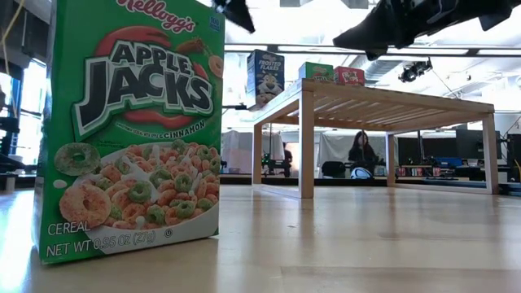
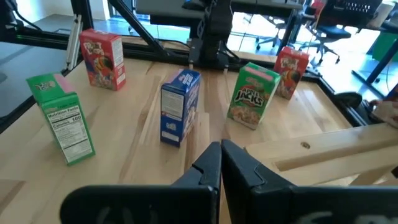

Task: Stack cereal on shelf
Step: Put the top blue cereal box on the shelf

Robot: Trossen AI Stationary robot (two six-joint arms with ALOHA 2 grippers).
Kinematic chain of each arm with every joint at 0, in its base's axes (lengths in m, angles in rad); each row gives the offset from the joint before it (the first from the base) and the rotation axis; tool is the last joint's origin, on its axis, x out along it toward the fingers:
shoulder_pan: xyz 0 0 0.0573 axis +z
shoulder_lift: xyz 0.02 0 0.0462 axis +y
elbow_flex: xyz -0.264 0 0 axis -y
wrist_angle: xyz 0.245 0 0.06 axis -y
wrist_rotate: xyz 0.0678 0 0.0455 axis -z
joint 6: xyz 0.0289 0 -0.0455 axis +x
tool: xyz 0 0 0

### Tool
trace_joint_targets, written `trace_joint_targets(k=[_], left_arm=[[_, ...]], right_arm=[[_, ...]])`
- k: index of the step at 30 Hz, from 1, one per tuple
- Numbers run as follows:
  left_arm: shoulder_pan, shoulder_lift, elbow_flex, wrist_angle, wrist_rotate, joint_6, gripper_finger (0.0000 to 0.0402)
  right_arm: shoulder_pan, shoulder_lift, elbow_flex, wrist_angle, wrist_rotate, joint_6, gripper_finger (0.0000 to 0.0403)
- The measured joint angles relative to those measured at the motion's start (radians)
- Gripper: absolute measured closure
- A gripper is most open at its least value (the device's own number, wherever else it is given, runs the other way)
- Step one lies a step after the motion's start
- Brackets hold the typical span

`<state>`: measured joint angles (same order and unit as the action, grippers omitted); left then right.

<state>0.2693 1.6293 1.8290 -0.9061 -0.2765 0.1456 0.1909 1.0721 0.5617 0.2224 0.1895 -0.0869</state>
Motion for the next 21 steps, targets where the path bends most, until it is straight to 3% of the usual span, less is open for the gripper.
trace_joint_targets(k=[2,5,9,14,21], left_arm=[[-0.006,-0.093,-0.192,0.159,-0.002,-0.033,0.0395],[-0.011,-0.208,-0.455,0.402,-0.003,-0.085,0.0389],[0.008,-0.274,-0.706,0.687,-0.003,-0.136,0.0394],[0.062,-0.243,-0.830,0.894,0.020,-0.164,0.0400],[0.116,-0.167,-0.840,1.016,0.119,-0.183,0.0401]], right_arm=[[0.001,0.000,0.000,-0.002,0.000,0.001,0.0402],[0.002,0.000,0.000,-0.002,-0.004,0.003,0.0402],[0.002,0.000,0.000,0.000,-0.003,0.001,0.0402],[0.002,0.000,0.000,0.021,-0.003,0.001,0.0402],[0.002,0.000,0.000,0.024,-0.003,0.002,0.0402]])
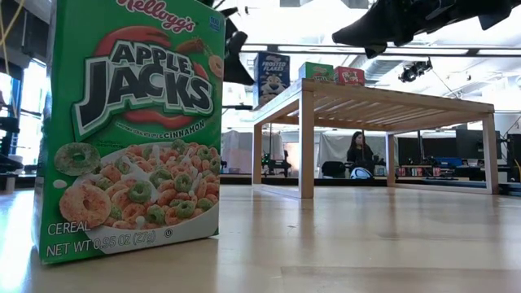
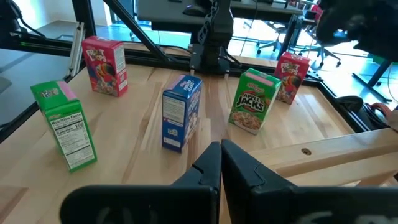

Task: Stack cereal on shelf
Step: Put the top blue cereal box on the shelf

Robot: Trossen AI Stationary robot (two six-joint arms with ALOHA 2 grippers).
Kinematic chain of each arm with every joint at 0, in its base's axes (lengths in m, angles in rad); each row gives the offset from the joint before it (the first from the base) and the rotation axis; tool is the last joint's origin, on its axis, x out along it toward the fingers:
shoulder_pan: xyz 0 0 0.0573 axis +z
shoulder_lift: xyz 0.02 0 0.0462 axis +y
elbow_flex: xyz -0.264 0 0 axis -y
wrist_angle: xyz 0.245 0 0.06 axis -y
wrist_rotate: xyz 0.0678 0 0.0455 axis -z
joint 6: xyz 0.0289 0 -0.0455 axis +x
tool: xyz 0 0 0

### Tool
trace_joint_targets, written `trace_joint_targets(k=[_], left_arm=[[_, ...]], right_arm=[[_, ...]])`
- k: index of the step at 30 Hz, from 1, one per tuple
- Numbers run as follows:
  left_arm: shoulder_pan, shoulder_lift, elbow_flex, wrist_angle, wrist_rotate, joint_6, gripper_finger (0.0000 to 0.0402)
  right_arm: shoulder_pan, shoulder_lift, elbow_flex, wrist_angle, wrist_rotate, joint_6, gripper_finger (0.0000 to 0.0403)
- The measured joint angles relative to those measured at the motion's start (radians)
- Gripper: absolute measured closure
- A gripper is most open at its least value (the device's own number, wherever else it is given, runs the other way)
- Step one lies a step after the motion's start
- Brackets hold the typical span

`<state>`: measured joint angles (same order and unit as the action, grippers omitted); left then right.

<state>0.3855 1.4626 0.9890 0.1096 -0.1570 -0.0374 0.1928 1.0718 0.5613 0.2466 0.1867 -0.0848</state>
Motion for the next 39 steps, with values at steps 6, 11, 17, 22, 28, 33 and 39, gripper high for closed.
trace_joint_targets(k=[6,11,17,22,28,33,39], left_arm=[[0.010,0.076,0.000,0.109,0.025,-0.015,0.0401],[0.005,0.060,0.000,0.075,0.019,-0.031,0.0401],[-0.042,-0.011,0.000,-0.015,0.023,-0.054,0.0401],[-0.123,0.024,0.001,0.078,0.073,0.050,0.0401],[-0.154,0.113,0.013,0.228,-0.024,0.102,0.0401],[-0.150,0.204,0.073,0.254,-0.094,0.129,0.0401],[-0.151,0.291,0.146,0.257,-0.158,0.136,0.0401]], right_arm=[[0.000,0.000,0.000,-0.002,0.000,-0.001,0.0402],[0.000,0.000,0.000,-0.004,0.000,-0.001,0.0402],[0.000,0.000,0.000,-0.018,0.000,-0.001,0.0402],[-0.004,0.000,0.000,-0.017,0.001,-0.001,0.0402],[-0.005,0.000,0.000,0.002,0.003,-0.002,0.0402],[-0.005,0.000,0.000,0.004,0.008,-0.002,0.0402],[-0.005,0.000,0.000,0.005,0.021,-0.002,0.0402]])
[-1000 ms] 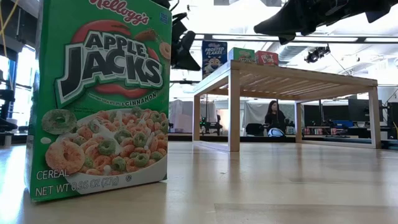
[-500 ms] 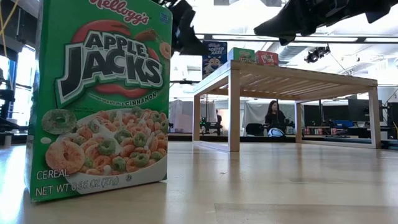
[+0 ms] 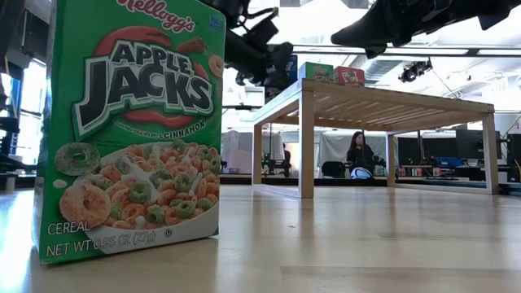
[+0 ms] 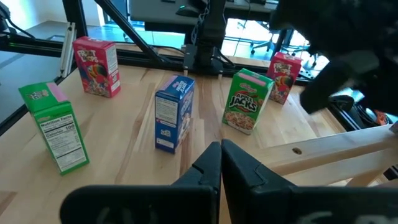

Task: Stack cereal on shelf
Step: Put the top blue cereal box on the shelf

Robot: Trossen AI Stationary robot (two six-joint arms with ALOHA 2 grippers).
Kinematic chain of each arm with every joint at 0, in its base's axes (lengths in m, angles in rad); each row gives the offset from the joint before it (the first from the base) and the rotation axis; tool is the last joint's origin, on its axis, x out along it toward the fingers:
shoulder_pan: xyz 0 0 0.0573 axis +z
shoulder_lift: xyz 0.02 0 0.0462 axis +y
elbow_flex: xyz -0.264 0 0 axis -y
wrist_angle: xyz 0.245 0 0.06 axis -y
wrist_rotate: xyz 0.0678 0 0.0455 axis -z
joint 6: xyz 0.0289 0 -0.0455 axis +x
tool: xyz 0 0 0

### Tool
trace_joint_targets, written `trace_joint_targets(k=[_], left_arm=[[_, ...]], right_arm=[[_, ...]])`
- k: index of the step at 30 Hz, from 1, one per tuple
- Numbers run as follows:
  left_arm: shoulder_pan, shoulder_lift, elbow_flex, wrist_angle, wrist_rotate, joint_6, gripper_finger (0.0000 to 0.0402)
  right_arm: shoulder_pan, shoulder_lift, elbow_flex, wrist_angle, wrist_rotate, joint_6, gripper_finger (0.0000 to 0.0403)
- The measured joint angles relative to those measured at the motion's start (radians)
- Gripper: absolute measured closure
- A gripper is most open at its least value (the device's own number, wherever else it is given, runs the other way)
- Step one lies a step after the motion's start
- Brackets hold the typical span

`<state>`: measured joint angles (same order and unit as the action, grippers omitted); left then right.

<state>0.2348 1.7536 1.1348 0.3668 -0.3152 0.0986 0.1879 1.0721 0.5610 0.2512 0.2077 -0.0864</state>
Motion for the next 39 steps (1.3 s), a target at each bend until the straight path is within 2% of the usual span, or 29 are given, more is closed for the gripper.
trace_joint_targets(k=[16,23,27,31,35,39], left_arm=[[0.008,0.024,0.034,0.001,-0.142,-0.046,0.0401],[0.010,0.024,0.034,0.018,-0.108,-0.044,0.0401],[-0.025,-0.006,0.034,-0.001,-0.093,0.007,0.0401],[-0.068,-0.087,0.034,-0.142,-0.093,-0.008,0.0401],[-0.085,-0.168,-0.036,-0.212,-0.182,-0.103,0.0401],[-0.049,-0.213,-0.161,-0.125,-0.277,-0.209,0.0401]], right_arm=[[0.000,0.000,0.000,0.000,0.000,0.000,0.0402],[0.000,0.000,0.000,0.000,0.000,0.000,0.0402],[0.000,0.000,0.000,0.000,0.000,0.000,0.0402],[0.000,0.000,0.000,0.000,0.000,0.000,0.0402],[0.000,0.000,0.000,-0.006,0.000,0.000,0.0402],[0.000,0.000,0.000,-0.007,-0.001,0.000,0.0402]])
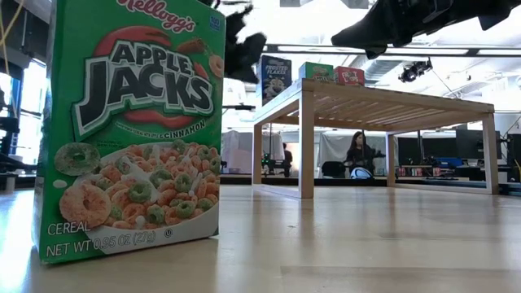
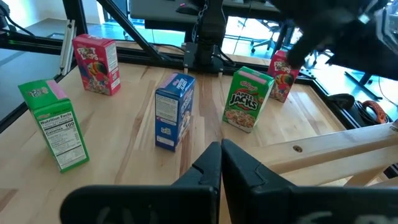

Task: Stack cereal on shelf
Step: Put the top blue cereal box on the shelf

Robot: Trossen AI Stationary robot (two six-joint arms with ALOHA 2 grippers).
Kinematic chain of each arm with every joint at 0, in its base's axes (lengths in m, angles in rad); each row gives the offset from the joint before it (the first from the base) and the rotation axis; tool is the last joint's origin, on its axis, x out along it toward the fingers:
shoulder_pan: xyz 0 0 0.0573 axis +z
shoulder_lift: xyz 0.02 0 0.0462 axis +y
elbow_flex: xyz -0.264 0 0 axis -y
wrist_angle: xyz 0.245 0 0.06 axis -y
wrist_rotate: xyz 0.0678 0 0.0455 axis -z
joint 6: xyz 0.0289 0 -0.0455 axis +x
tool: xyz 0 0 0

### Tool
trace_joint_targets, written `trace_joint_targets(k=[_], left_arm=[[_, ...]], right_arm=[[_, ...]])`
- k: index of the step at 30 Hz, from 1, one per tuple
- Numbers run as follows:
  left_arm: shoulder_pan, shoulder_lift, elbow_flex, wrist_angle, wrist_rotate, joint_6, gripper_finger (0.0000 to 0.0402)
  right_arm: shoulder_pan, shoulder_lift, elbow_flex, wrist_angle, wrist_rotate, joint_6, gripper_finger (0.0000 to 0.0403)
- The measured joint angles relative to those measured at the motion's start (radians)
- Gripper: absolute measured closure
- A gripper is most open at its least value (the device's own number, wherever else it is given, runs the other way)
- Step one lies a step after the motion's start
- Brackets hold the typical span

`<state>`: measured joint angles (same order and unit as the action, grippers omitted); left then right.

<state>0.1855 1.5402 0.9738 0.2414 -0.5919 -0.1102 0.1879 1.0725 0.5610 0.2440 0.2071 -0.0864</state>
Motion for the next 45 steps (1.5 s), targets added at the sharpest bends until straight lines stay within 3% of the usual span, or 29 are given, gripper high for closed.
trace_joint_targets(k=[5,18,45], left_arm=[[0.068,0.013,-0.084,0.185,-0.076,-0.060,0.0401],[0.137,0.141,-0.096,0.449,-0.001,-0.090,0.0401],[0.149,0.177,-0.060,0.517,0.100,-0.096,0.0401]], right_arm=[[0.000,0.000,0.000,0.000,0.000,0.000,0.0402],[0.000,0.000,0.000,0.001,0.000,0.000,0.0402],[0.000,0.000,0.000,0.009,0.000,0.000,0.0402]])
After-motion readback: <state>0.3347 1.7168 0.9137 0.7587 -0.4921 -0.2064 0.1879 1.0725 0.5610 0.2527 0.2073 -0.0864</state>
